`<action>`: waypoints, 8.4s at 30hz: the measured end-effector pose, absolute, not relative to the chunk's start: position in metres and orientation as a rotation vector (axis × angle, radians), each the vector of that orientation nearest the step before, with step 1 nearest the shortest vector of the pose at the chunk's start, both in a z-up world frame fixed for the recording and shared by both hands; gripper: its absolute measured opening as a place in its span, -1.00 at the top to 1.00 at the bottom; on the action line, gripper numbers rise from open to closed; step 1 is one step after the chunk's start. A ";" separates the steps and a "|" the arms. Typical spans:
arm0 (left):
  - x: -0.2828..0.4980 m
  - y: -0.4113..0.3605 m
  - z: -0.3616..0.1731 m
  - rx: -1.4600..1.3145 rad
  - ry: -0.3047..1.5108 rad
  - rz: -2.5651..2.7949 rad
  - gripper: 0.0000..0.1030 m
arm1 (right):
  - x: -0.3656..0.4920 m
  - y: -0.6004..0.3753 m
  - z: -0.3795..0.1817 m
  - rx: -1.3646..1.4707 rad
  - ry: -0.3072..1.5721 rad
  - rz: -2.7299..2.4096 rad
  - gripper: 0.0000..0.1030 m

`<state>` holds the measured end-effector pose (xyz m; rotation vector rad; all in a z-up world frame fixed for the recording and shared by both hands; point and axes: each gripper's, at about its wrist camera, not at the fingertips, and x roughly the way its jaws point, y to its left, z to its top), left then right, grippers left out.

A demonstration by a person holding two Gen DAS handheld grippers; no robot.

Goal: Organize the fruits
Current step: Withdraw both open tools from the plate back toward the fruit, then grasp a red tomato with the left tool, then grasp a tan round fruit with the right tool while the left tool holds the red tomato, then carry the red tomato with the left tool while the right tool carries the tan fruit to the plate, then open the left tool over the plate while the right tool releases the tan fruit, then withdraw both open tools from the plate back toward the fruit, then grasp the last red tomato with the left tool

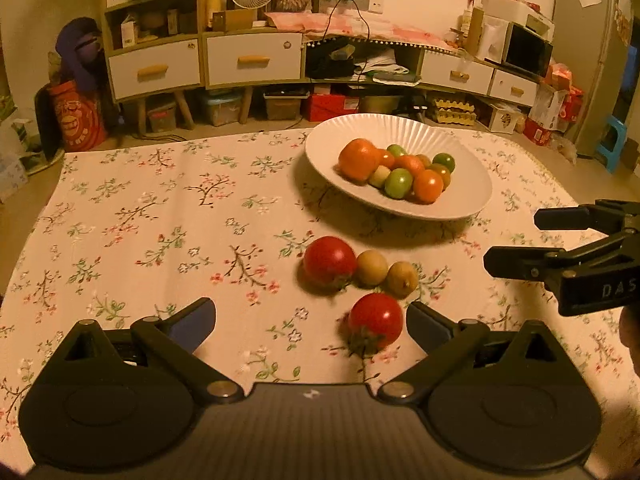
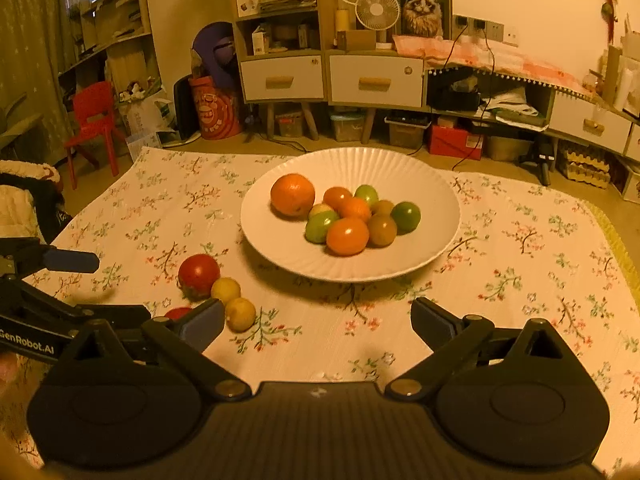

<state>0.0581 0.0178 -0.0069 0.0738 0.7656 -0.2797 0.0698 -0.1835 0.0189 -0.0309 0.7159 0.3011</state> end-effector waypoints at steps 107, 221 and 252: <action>0.056 0.003 -0.006 0.046 0.740 -0.349 0.24 | 0.069 -0.168 0.010 -0.053 0.674 0.462 0.57; 0.063 0.014 -0.016 0.114 0.788 -0.257 -0.98 | 0.076 -0.169 0.007 -0.018 0.744 0.333 -0.92; 0.091 0.014 -0.049 0.084 0.698 -0.299 -0.69 | 0.080 -0.165 -0.022 -0.094 0.795 0.287 -0.99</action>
